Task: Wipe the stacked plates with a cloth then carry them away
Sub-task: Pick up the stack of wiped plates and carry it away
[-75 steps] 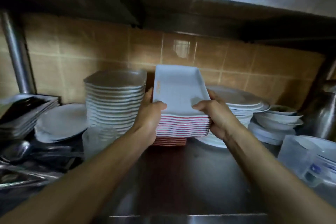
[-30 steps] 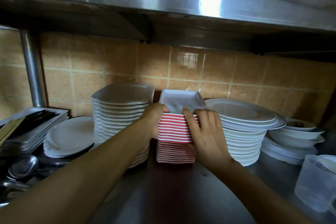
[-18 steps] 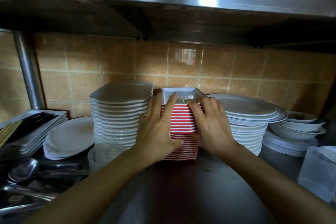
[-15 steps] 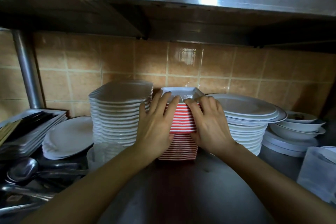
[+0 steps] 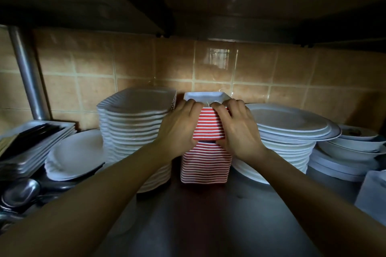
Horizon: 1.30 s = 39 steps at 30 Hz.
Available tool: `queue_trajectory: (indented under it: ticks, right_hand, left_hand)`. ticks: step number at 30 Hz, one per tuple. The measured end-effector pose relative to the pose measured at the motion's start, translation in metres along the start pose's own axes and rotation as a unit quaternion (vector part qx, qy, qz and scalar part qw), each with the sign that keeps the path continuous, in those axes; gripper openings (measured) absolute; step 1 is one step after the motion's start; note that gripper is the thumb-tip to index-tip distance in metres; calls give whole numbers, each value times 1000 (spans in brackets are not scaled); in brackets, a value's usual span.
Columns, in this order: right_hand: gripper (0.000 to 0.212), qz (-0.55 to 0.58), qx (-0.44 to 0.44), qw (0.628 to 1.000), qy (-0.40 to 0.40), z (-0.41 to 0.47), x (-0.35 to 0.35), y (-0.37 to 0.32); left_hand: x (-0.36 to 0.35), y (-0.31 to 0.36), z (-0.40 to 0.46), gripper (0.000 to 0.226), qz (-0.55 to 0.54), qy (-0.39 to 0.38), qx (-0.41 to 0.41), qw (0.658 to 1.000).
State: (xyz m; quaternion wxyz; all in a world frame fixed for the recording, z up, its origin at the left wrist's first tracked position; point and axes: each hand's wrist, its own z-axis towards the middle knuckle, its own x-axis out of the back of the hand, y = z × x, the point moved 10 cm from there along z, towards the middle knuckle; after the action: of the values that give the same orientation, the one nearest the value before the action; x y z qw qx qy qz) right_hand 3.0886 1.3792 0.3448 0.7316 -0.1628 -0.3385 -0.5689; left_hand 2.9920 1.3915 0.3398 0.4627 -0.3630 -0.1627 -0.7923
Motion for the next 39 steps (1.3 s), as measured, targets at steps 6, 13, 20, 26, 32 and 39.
queue_trajectory:
  ticks: [6, 13, 20, 26, 32, 39]
  right_hand:
    - [90, 10, 28, 997, -69, 8, -12, 6]
    - [90, -2, 24, 997, -67, 13, -19, 11]
    - [85, 25, 7, 999, -47, 5, -23, 14]
    - [88, 58, -3, 997, -54, 1, -30, 19]
    - [82, 97, -3, 993, -73, -7, -38, 22]
    - [86, 58, 30, 996, -64, -13, -38, 18]
  left_hand:
    - [-8, -5, 12, 75, 7, -34, -6, 999]
    - [-13, -12, 19, 80, 16, -38, -2, 999]
    - [-19, -14, 14, 89, -1, -45, -15, 999]
    - [-19, -14, 9, 87, -42, -41, -21, 998]
    - [-23, -12, 10, 79, -70, -61, -25, 995]
    - [-28, -9, 3, 86, -46, -52, -18, 997]
